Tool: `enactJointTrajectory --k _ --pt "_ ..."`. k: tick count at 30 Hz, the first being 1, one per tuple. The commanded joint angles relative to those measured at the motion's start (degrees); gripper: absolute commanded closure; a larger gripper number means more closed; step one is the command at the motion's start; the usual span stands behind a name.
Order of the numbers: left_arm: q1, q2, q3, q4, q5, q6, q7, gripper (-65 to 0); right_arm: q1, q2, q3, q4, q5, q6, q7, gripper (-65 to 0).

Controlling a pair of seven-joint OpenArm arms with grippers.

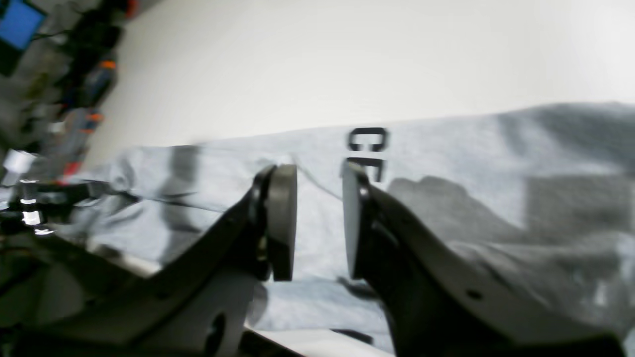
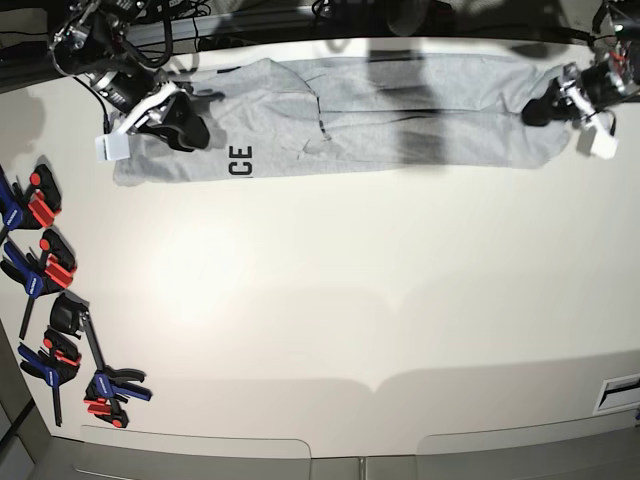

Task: Fold the T-shirt properly
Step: 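Grasp the opposite shirt end with the left gripper, then fold the held end with the left gripper toward the right gripper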

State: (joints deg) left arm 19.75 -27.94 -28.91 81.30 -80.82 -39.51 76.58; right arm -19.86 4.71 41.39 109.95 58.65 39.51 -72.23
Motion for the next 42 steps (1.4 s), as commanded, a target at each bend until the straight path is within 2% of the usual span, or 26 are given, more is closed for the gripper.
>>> enactJointTrajectory --k 1,6,10,13,17,20,25,27,30,32,38,42 --pt "0.8 0.0 -0.3 3.0 -2.3 -0.5 0.2 0.0 0.2 0.5 0.2 1.0 0.1 0.5 2.3 -14.7" --pt "5.3 5.5 -0.3 14.4 -2.2 -0.5 -0.2 0.0 0.2 0.5 0.2 1.0 -5.8 0.5 6.6 -14.7" --pt "7.7 10.1 -0.1 20.0 -2.2 -0.5 -1.4 0.0 0.2 0.5 0.2 1.0 -6.7 0.5 8.0 -14.7" --pt "7.6 12.0 1.0 21.2 -1.7 -0.5 -1.8 0.0 0.5 0.6 0.2 1.0 -6.9 0.5 8.4 -14.7" --pt "7.5 13.5 5.0 21.3 -1.1 -0.5 -2.0 0.0 1.8 0.7 0.2 1.0 -9.1 0.5 8.6 -14.7" --pt "7.4 14.4 9.3 21.3 2.6 -0.5 -4.9 0.0 2.1 0.7 0.2 1.0 -9.2 0.5 8.9 -14.7" --pt "4.6 16.9 15.2 21.3 6.6 -0.5 -5.9 0.0 2.1 0.7 0.2 1.0 -9.3 0.5 9.0 -14.7" --pt "3.5 17.5 17.7 21.3 8.3 -0.5 -6.6 0.0 2.1 0.7 0.2 1.0 -11.6 0.5 9.3 -14.7" --pt "2.0 18.5 21.2 21.3 11.3 -0.5 -8.0 0.0 2.1 0.7 0.2 1.0 -19.0 -3.2 11.8 -14.7" --pt "1.0 18.8 23.3 21.3 13.2 -0.5 -8.7 0.0 2.1 0.7 0.2 1.0 -21.7 -4.7 13.0 -14.7" --pt "-1.8 18.8 28.3 21.3 20.5 -0.5 -13.1 0.0 2.1 0.7 0.2 1.0 -22.5 -5.0 13.1 -14.7" --pt "-2.8 18.8 30.3 21.3 22.8 -0.5 -14.0 0.0 2.1 0.7 0.2 1.0 -22.5 -5.0 13.1 -14.7"
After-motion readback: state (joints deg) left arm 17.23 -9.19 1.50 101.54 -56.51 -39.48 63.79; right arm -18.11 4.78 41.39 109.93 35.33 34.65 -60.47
